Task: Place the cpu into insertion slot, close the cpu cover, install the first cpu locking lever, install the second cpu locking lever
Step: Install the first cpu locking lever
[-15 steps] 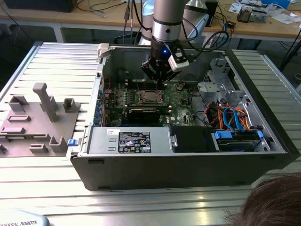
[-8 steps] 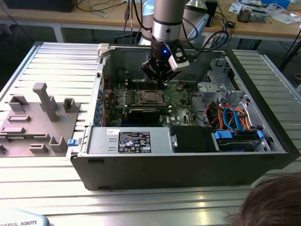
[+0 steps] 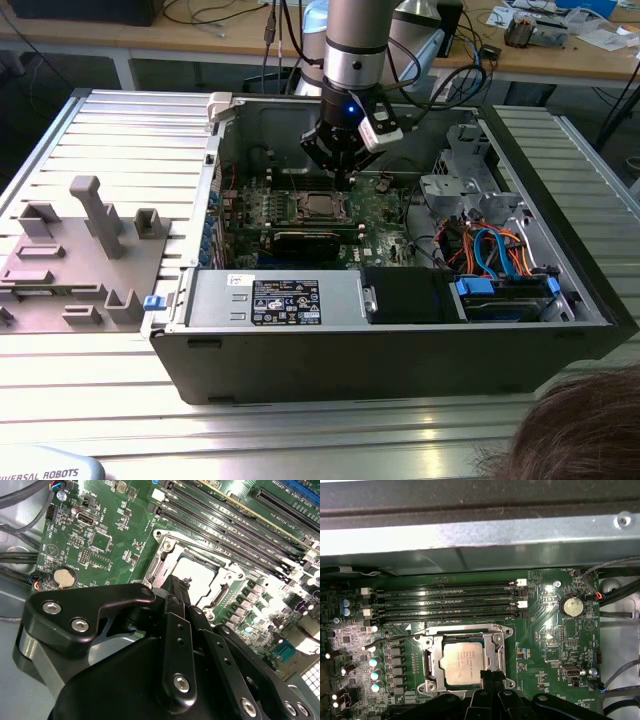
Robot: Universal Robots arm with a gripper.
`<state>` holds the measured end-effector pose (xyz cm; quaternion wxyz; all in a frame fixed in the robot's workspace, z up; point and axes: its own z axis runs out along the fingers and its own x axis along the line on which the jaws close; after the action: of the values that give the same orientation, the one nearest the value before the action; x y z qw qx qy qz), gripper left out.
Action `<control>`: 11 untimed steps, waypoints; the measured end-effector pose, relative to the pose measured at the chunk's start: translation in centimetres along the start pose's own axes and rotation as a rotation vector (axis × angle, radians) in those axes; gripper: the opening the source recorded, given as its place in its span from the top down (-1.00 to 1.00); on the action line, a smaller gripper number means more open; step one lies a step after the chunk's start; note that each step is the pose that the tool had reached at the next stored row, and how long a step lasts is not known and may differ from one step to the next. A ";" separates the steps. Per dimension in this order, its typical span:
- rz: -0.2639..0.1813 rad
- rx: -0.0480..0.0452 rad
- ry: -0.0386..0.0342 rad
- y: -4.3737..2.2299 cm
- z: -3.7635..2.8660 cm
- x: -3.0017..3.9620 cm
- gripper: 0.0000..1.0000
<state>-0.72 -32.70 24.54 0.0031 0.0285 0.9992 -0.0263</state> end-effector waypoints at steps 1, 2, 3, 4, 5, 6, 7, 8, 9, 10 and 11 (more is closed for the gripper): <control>-0.001 0.0000 -0.0001 0.00 0.00 0.00 0.79; -0.002 0.0000 -0.0002 0.00 0.00 0.00 0.79; -0.003 0.0000 -0.0002 0.00 0.00 0.00 0.79; -0.004 0.0000 -0.0003 0.00 0.00 0.00 0.79; -0.005 0.0000 -0.0003 0.00 0.00 0.00 0.79; -0.006 0.0000 -0.0004 0.00 0.00 0.00 0.79; -0.007 0.0000 -0.0004 0.00 0.00 0.00 0.79; -0.008 0.0000 -0.0004 0.00 0.00 0.00 0.79; -0.009 0.0000 -0.0005 0.00 0.00 0.00 0.79; -0.011 0.0000 -0.0006 0.00 0.00 0.00 0.79; -0.011 0.0000 -0.0006 0.00 0.00 0.00 0.79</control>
<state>-0.72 -32.70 24.54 0.0033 0.0228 0.9994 -0.0263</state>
